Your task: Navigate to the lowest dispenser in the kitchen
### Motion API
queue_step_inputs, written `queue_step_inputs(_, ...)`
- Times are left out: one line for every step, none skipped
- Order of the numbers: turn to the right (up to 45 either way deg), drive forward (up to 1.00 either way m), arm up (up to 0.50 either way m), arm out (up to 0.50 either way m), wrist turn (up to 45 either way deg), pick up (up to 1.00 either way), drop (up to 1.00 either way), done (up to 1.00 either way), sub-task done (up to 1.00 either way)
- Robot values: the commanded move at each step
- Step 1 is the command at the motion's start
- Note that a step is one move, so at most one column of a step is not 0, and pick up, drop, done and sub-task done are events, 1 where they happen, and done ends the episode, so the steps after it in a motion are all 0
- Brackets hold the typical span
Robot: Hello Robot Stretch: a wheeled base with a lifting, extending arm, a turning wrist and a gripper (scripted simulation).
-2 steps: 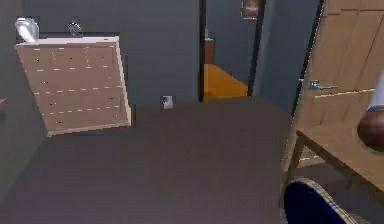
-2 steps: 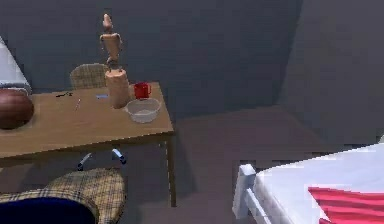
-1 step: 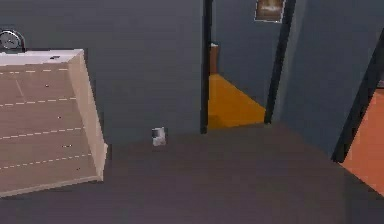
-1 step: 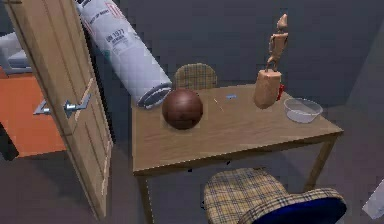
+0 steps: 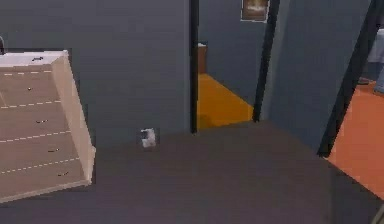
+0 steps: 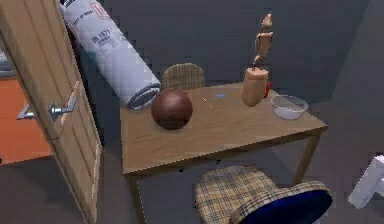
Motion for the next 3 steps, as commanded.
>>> queue_step_inputs(0.0,0.35,0.0,0.0,0.0,0.0,0.0,0.0,0.0)
queue_step_inputs(24.0,0.0,0.0,0.0,0.0,0.0,0.0,0.0,0.0)
queue_step_inputs(3.0,0.0,0.0,0.0,0.0,0.0,0.0,0.0,0.0)
